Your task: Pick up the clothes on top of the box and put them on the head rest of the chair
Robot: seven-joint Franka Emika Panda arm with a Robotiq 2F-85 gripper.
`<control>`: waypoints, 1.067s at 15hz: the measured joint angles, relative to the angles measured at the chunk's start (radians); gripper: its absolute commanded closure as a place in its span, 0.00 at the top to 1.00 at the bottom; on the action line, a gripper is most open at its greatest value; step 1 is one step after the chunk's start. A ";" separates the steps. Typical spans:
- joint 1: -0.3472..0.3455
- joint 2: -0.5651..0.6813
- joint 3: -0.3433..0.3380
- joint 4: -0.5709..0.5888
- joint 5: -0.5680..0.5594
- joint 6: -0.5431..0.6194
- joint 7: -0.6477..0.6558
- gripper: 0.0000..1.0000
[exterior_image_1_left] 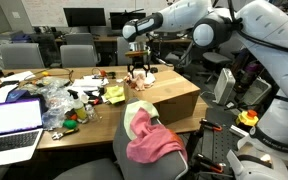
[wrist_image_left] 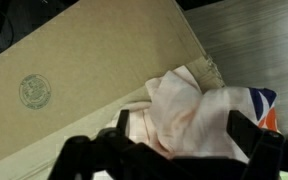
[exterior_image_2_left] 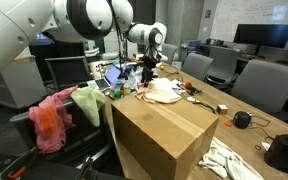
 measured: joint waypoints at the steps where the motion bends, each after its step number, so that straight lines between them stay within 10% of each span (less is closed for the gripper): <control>1: -0.001 0.003 0.001 0.010 0.002 0.005 0.000 1.00; 12: -0.019 0.050 -0.006 0.076 0.009 0.105 0.062 1.00; 16: -0.019 0.072 -0.007 0.092 0.008 0.123 0.087 0.58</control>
